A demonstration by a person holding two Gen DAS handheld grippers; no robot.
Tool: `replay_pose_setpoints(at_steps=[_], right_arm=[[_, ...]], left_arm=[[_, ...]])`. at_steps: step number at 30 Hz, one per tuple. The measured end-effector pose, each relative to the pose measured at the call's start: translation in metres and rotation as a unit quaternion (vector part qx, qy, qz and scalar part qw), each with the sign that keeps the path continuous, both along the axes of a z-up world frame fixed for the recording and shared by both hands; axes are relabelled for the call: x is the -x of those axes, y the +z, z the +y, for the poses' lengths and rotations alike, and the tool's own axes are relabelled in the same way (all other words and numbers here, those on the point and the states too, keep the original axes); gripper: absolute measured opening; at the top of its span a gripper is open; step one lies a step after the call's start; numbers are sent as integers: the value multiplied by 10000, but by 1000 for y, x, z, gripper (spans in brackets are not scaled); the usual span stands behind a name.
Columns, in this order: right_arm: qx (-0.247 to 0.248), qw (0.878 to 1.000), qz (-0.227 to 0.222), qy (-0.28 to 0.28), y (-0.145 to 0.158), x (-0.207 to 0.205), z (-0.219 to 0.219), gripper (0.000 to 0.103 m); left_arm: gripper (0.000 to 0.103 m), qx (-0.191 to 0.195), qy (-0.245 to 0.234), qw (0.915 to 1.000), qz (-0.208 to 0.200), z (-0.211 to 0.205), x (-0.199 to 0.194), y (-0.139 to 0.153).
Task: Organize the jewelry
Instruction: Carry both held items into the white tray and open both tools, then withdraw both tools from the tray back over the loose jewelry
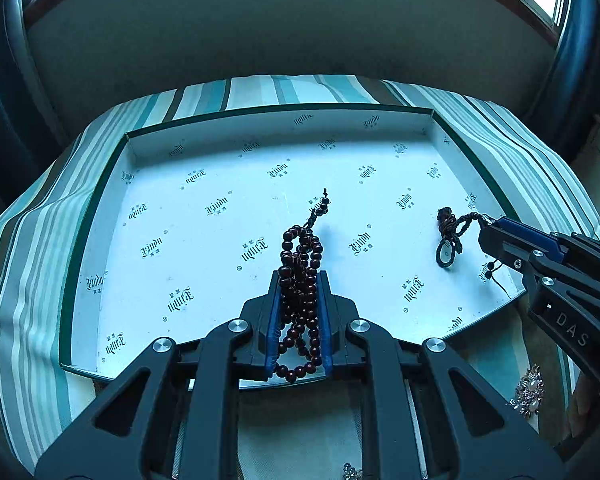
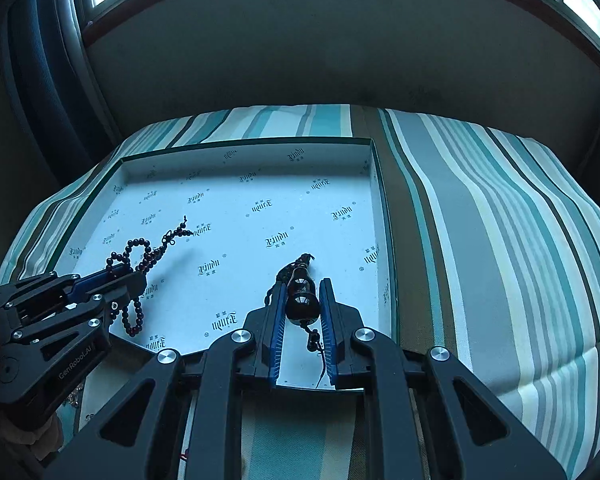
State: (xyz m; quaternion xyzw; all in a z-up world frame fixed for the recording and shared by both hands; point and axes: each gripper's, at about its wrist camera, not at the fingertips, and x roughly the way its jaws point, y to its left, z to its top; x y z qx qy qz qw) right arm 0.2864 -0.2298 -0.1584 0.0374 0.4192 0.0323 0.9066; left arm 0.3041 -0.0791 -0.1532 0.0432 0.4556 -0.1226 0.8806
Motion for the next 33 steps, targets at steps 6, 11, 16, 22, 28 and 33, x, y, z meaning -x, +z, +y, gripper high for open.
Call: replay_pose_setpoints(at_steps=[6, 11, 16, 22, 28, 33], right_arm=[[-47, 9998, 206, -15, -13, -1, -3, 17], [-101, 9998, 192, -21, -15, -2, -4, 25], [-94, 9999, 66, -51, -5, 3, -5, 39], [22, 9999, -90, 76, 21, 28, 3, 39], [-7, 9995, -40, 312, 32, 77, 15, 39], [-41, 9986, 115, 512, 26, 123, 29, 39]], left_arm=[[18, 5, 48, 10000, 54, 0, -3, -11], [30, 82, 90, 9999, 82, 3, -4, -14], [52, 149, 105, 9998, 21, 5, -1, -7], [60, 221, 122, 9996, -140, 12, 16, 19], [60, 183, 181, 9995, -182, 27, 62, 33], [60, 27, 351, 9993, -139, 47, 104, 34]])
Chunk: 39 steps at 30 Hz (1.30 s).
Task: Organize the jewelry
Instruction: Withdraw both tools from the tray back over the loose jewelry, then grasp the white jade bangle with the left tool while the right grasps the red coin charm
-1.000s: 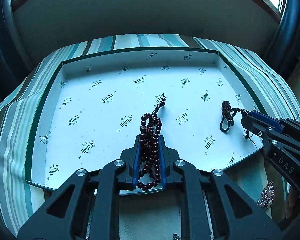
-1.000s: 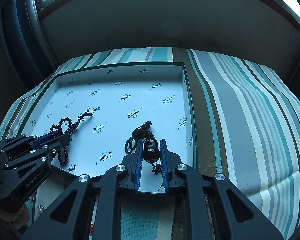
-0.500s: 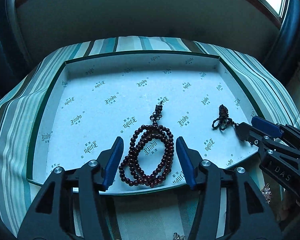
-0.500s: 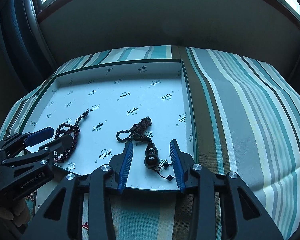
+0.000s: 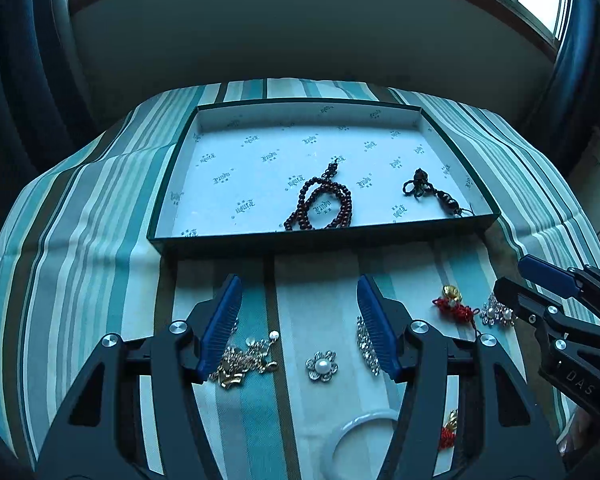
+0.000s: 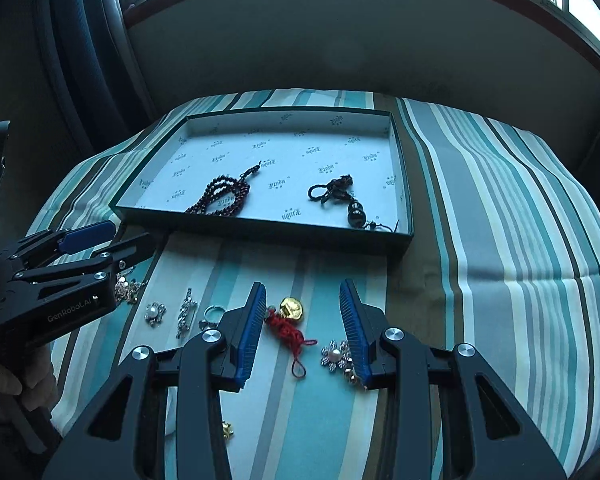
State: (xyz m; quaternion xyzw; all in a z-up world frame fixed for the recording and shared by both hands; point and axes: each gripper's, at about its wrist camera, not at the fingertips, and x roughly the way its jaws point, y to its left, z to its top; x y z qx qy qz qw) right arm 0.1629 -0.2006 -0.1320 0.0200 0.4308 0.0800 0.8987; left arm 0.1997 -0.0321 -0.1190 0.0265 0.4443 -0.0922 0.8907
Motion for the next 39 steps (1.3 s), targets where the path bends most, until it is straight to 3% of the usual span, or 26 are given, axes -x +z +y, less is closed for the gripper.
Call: replay_pose_setpoints(at_steps=[14, 36, 39], right_arm=[[-27, 9976, 503, 483, -30, 65, 36, 38], [157, 9954, 745, 583, -51, 61, 51, 37], [203, 9951, 723, 642, -51, 61, 52, 30]], left_arm=[[60, -298, 354, 9986, 253, 34, 95, -18], [60, -332, 480, 9977, 346, 45, 104, -27], [60, -348, 464, 9977, 362, 44, 104, -29]])
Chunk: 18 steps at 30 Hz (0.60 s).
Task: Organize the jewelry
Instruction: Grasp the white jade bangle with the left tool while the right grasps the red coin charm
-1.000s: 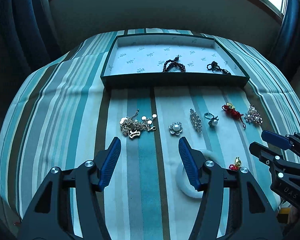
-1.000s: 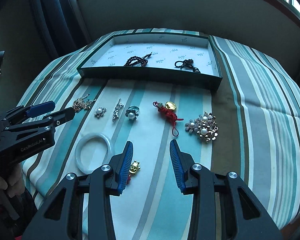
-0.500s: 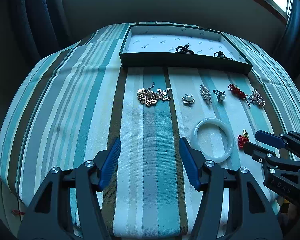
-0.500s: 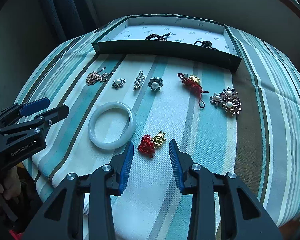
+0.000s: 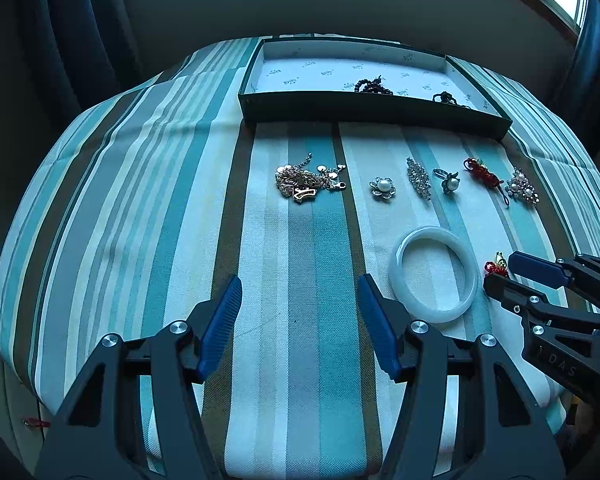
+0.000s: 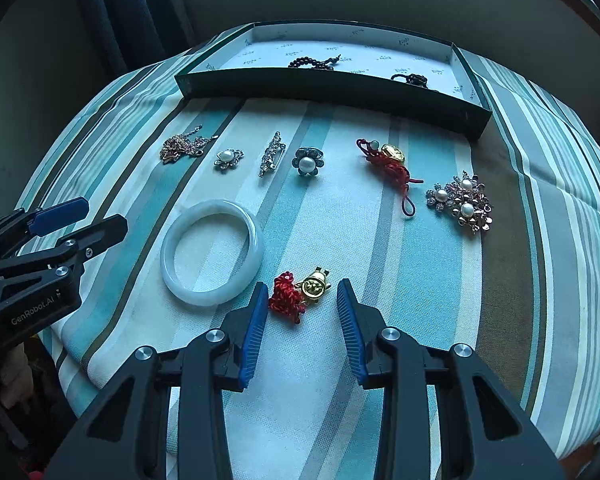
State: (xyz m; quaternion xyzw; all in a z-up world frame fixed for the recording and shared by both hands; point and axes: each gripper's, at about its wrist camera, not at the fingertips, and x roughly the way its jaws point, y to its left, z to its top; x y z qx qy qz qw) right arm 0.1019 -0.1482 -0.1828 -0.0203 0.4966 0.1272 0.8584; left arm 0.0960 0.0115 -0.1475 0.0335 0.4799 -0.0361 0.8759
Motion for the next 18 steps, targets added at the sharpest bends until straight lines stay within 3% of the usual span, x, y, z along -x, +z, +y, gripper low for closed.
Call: replay_pose_setpoints(at_steps=[5, 18], right_arm=[[26, 10000, 19, 53, 0, 1, -1, 19], [301, 9993, -179, -164, 16, 1, -28, 17]], left_arm=[[60, 6, -33, 10000, 2, -2, -1, 0], [60, 176, -503, 9985, -75, -29, -2, 10]])
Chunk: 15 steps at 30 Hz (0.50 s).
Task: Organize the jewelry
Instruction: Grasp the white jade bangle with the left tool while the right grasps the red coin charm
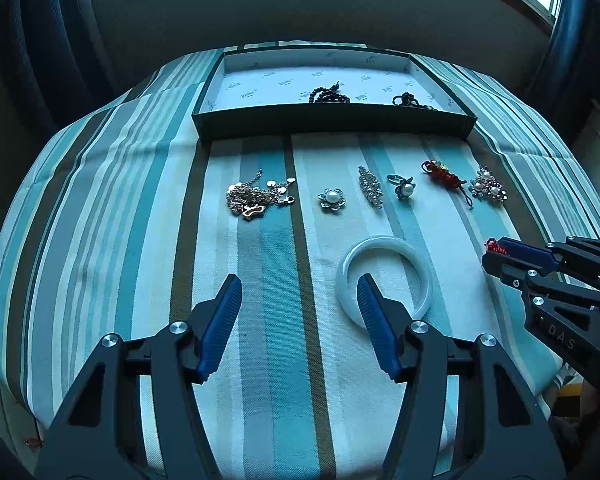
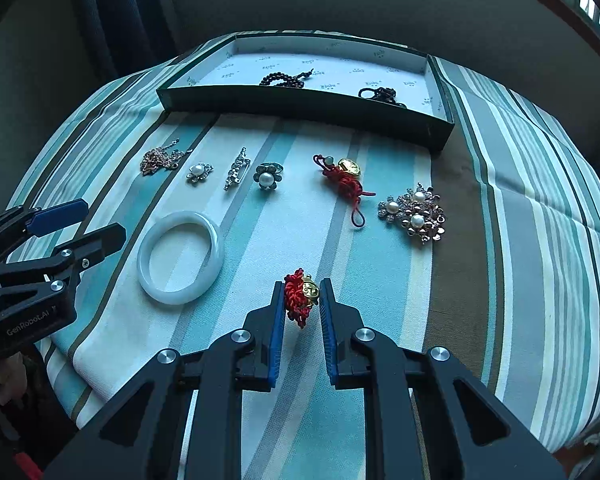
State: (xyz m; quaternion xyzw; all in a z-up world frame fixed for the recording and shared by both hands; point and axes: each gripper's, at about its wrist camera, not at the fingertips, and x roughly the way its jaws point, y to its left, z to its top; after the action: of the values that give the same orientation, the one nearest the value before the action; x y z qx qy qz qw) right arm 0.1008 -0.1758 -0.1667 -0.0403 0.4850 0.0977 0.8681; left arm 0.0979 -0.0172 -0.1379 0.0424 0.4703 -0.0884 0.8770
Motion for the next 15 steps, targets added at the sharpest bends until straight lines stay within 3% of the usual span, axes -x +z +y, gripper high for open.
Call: replay_pose_setpoints(at_steps=[7, 15], right_arm=[[392, 9991, 21, 182, -1, 1, -14, 17], [240, 9996, 0, 148, -4, -1, -29, 17]], left_arm=[[66, 84, -434, 9990, -1, -29, -3, 1], [67, 38, -618, 9979, 166, -52, -12, -12]])
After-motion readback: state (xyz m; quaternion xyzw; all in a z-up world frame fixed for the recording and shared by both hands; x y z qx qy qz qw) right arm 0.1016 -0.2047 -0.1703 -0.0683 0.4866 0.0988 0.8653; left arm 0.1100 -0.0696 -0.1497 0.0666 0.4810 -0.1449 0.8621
